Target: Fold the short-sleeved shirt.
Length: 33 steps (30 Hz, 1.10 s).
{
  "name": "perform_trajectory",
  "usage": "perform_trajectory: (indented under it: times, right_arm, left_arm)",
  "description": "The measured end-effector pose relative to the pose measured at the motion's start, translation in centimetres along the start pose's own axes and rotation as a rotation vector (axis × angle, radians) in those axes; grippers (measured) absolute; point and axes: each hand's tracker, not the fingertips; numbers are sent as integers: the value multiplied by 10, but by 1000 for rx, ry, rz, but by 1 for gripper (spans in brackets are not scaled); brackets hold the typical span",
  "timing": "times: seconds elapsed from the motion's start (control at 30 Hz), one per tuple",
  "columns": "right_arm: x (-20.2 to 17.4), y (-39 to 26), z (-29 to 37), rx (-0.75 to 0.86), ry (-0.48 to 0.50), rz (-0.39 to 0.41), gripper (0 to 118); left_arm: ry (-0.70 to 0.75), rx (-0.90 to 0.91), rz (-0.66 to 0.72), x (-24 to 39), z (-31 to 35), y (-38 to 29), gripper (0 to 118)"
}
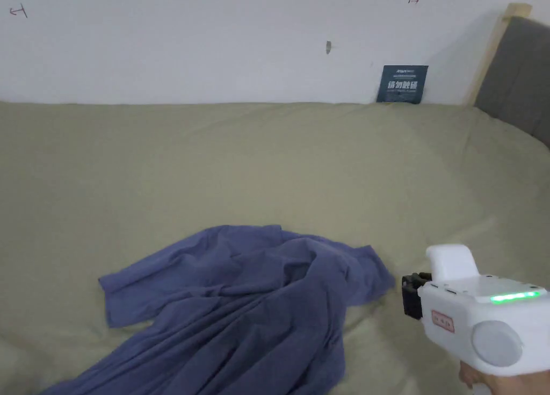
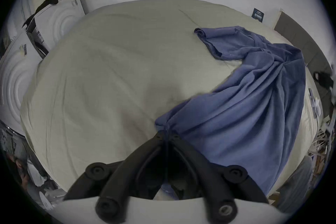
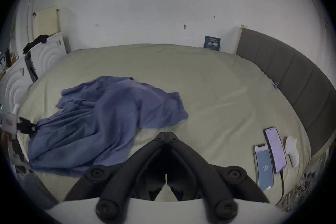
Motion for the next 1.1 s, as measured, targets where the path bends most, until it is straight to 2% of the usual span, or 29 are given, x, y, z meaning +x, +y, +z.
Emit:
perform_trajectory:
  times: [0.1,0.13,0.17,0.2,0.23,0.3,0.37,0.4,0.43,0.47,0.5,0.57,0.63,0.67,0.73,0.97,1.1]
  right_arm:
    - [15,26,-43,-44,12,-12,4]
    - [19,34,-58,-83,50,-24,22]
    - [23,41,-75,-131,81,-36,56]
    - [26,44,-91,-171,108,-38,98]
    - [28,45,-109,-213,113,-30,118]
    - [24,59,-138,-265,22,19,117]
    - [21,66,-161,-295,34,29,116]
    - [18,69,-168,-321,36,45,111]
    - [19,50,-162,-333,38,67,96]
    - [15,52,-160,-317,64,62,93]
    - [9,57,-154,-300,24,77,83]
    - [1,56,-131,-274,153,64,6]
    - [-11,64,-112,-249,97,105,6]
    - [-13,70,-102,-244,126,137,6]
    - [-4,72,-75,-191,110,142,6]
    - [49,110,66,6,149,-4,6]
    - [73,121,134,117,138,-28,6]
  left_arm:
    - [8,5,-8,0,0,-1,0]
    - [4,2,-5,-1,3,4,0]
    - [4,3,-4,0,4,3,0]
    - [4,2,-6,2,3,2,0]
    - [5,2,-9,3,3,1,0]
    - [7,0,-6,-5,-3,8,0]
    - [9,2,3,-5,-4,7,0]
    - [7,2,10,-8,-5,8,0]
    - [5,3,15,-9,-5,7,0]
    - [3,4,20,-9,-5,7,0]
    - [5,5,23,-9,-5,7,0]
    - [4,5,28,-9,-4,8,0]
    - [1,2,41,-11,-1,11,0]
    - [-6,0,49,-14,2,12,0]
    - [-5,4,64,-19,13,16,0]
    - [65,197,63,-39,105,59,0]
    - [155,296,21,-52,161,95,0]
